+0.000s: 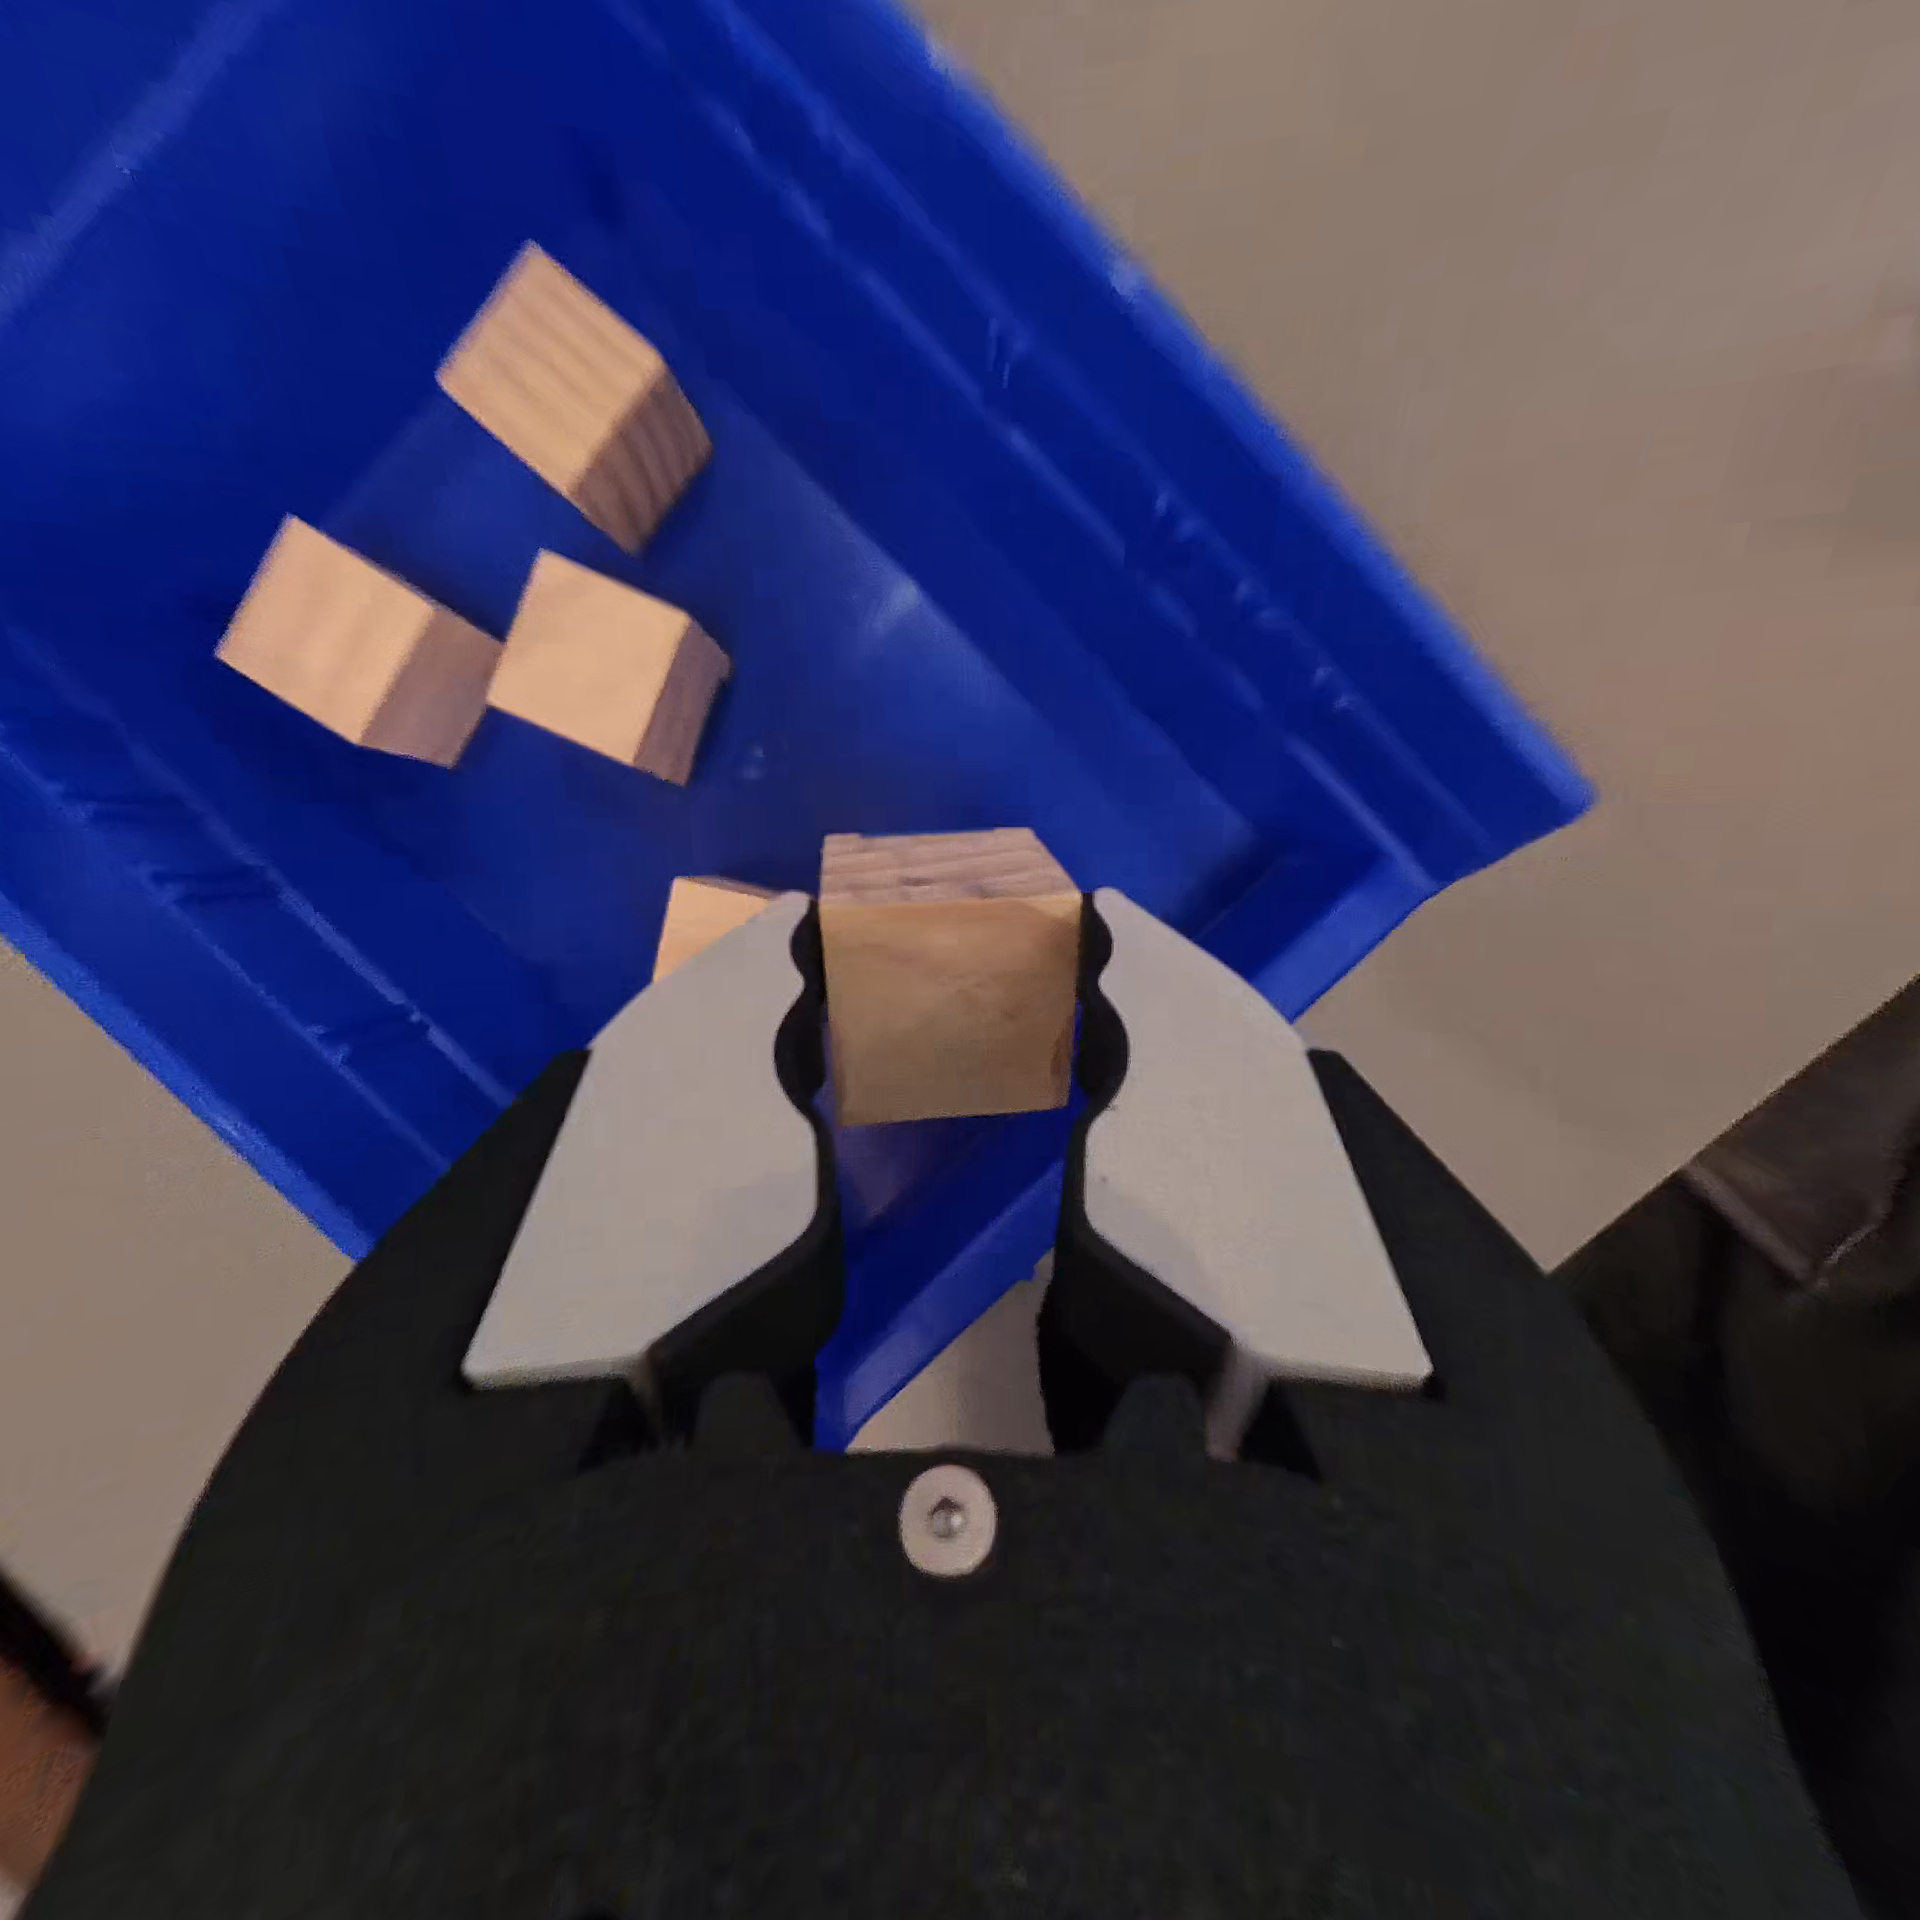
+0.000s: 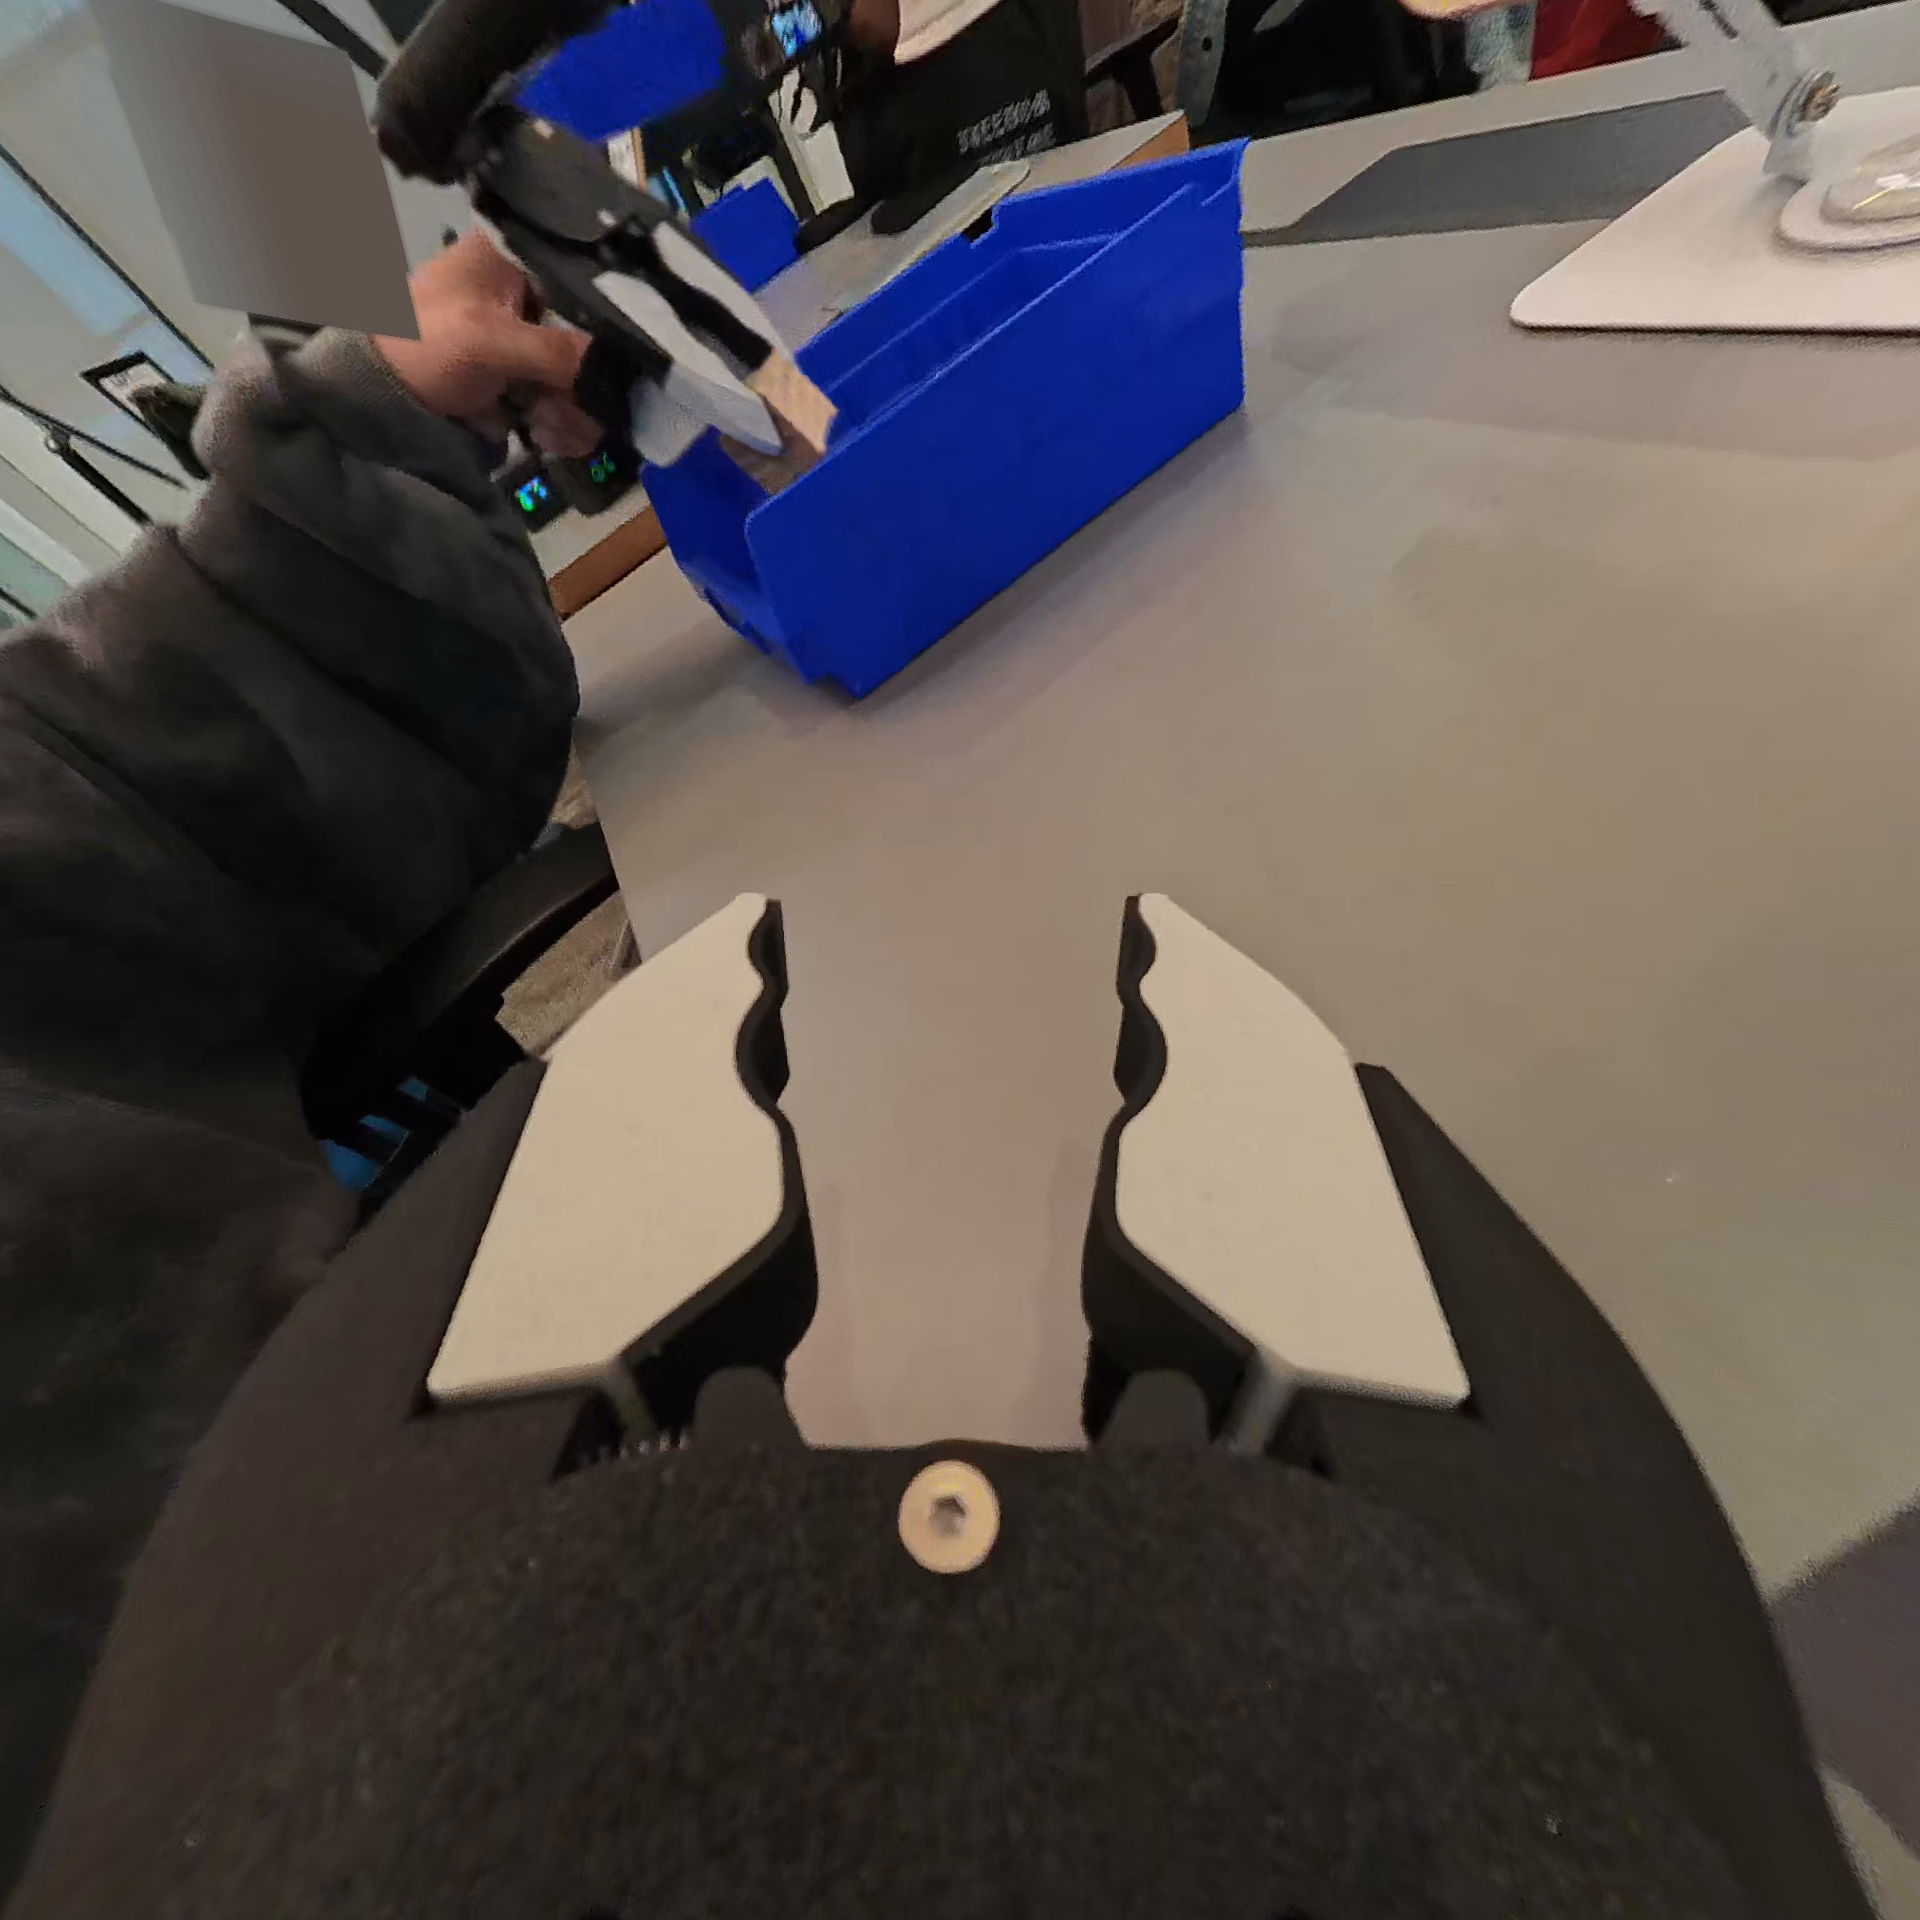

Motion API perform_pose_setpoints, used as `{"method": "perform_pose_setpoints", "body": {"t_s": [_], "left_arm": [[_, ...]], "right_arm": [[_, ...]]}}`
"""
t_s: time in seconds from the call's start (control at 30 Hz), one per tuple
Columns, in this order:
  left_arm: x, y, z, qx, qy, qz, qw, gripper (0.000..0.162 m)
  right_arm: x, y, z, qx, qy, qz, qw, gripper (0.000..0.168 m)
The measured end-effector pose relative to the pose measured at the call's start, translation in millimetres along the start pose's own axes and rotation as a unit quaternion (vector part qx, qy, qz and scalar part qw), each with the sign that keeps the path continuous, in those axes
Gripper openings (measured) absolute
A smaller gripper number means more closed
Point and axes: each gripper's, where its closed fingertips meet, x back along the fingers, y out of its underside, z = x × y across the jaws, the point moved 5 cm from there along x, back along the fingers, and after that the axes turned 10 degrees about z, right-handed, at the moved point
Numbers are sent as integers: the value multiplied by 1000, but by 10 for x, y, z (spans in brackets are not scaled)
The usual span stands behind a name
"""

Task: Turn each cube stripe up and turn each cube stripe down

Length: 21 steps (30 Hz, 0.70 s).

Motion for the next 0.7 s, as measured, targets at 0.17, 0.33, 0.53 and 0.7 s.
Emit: {"method": "perform_pose_setpoints", "body": {"t_s": [0.17, 0.33, 0.53, 0.7], "left_arm": [[150, -262, 179, 120, 119, 210, 963, 44], [124, -929, 833, 188, 324, 365, 852, 44], [-265, -1561, 1772, 195, 446, 379, 787, 45], [-527, -1643, 1999, 229, 471, 365, 770, 44]], "right_arm": [[1, -55, 210, -35, 19, 45, 998, 65], [-391, -389, 174, -133, -83, 70, 985, 70], [-911, -946, -97, -223, -212, 84, 948, 71], [-937, -983, -48, -225, -198, 126, 946, 62]]}}
